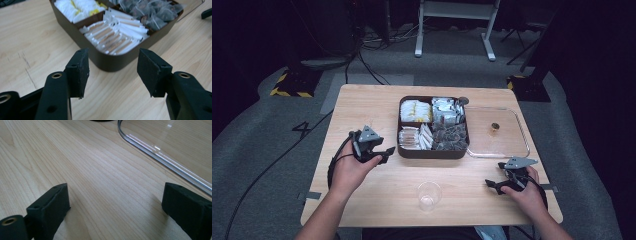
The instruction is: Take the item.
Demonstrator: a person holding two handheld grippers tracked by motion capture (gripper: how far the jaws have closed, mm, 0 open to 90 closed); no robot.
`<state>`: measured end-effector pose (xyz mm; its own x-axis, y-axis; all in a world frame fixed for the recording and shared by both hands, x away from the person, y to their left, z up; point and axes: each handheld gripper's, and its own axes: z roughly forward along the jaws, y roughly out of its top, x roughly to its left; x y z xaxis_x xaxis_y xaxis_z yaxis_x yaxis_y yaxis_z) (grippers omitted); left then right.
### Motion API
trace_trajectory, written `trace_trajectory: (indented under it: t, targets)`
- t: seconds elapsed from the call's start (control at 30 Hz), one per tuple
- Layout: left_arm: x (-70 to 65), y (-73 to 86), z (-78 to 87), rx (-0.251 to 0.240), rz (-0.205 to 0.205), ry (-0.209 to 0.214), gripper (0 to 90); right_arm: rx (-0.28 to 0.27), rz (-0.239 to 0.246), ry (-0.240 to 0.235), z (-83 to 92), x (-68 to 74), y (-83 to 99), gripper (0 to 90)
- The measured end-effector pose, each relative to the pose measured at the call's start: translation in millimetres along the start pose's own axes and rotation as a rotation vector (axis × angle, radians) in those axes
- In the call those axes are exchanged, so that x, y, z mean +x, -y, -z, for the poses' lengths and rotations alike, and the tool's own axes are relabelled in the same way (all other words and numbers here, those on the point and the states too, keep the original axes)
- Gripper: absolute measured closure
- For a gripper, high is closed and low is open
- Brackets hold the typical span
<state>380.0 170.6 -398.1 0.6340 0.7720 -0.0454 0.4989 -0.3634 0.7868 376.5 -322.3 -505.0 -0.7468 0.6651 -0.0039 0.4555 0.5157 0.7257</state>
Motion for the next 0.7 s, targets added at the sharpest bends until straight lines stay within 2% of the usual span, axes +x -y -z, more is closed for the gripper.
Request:
trace_trajectory:
  t: [0.07, 0.33, 0.37, 0.4, 0.5, 0.6, 0.7]
  targets:
    - [-0.3, -12.3, -2.9, -0.007, -0.006, 0.01, 44.1, 0.0, 0.0, 0.0, 0.0, 0.0, 0.0, 7.6]
    - [2.5, -34.5, -16.1, -0.028, -0.008, 0.056, 46.4, 0.0, 0.0, 0.0, 0.0, 0.0, 0.0, 7.7]
    - [4.4, -38.3, -20.5, -0.036, 0.009, 0.081, 47.0, 0.0, 0.0, 0.0, 0.0, 0.0, 0.0, 7.7]
    - [4.4, -38.3, -20.5, -0.036, 0.009, 0.081, 47.6, 0.0, 0.0, 0.0, 0.0, 0.0, 0.0, 7.7]
    - [8.6, -42.8, -29.0, -0.051, 0.054, 0.118, 48.2, 0.0, 0.0, 0.0, 0.0, 0.0, 0.0, 7.6]
    - [13.0, -46.9, -36.0, -0.056, 0.067, 0.125, 48.8, 0.0, 0.0, 0.0, 0.0, 0.1, 0.0, 7.7]
    - [13.7, -50.4, -42.6, -0.069, 0.075, 0.11, 48.8, 0.0, 0.0, 0.0, 0.0, 0.1, 0.0, 7.6]
